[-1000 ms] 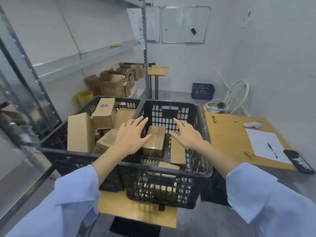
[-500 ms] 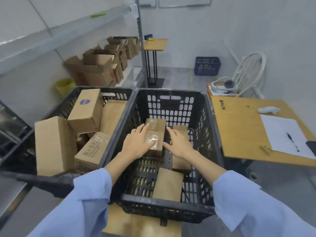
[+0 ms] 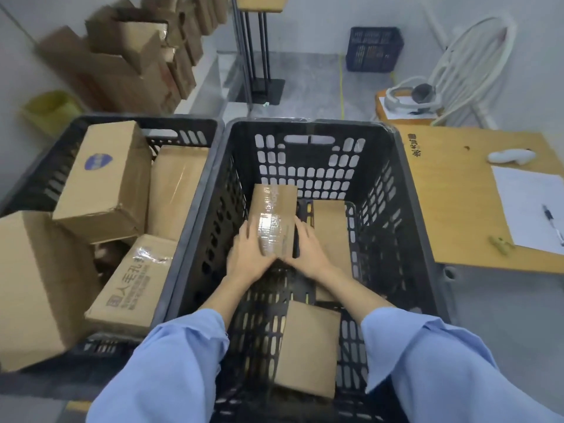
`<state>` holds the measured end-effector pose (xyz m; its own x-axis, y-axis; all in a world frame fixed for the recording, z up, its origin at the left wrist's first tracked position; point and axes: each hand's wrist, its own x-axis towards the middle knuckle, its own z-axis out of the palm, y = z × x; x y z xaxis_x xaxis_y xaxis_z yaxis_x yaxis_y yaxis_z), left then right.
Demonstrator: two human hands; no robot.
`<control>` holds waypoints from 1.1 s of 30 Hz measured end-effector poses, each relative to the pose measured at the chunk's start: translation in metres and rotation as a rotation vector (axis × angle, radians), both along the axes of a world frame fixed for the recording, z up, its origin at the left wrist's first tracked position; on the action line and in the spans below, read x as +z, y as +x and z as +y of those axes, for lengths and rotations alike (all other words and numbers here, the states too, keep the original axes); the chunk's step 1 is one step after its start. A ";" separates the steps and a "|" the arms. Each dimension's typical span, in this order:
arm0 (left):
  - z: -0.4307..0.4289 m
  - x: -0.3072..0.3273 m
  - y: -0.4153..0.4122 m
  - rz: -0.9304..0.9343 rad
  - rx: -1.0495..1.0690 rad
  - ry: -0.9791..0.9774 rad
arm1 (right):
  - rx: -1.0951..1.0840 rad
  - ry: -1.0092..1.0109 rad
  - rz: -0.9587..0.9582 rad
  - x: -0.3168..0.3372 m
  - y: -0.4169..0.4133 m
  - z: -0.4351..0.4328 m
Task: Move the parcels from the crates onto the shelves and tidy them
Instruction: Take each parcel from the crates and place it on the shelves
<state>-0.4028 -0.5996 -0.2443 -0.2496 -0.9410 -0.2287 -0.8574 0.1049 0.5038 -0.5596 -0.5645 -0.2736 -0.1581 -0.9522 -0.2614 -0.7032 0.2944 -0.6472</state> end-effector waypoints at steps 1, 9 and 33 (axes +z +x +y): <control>-0.001 -0.004 0.000 0.021 0.007 0.024 | 0.014 0.010 -0.003 -0.001 0.001 -0.001; -0.003 -0.031 0.000 0.093 0.068 0.079 | 0.051 0.043 -0.016 -0.023 0.004 -0.005; 0.000 -0.022 -0.004 0.341 0.173 0.116 | -0.037 0.004 0.002 -0.011 -0.001 -0.009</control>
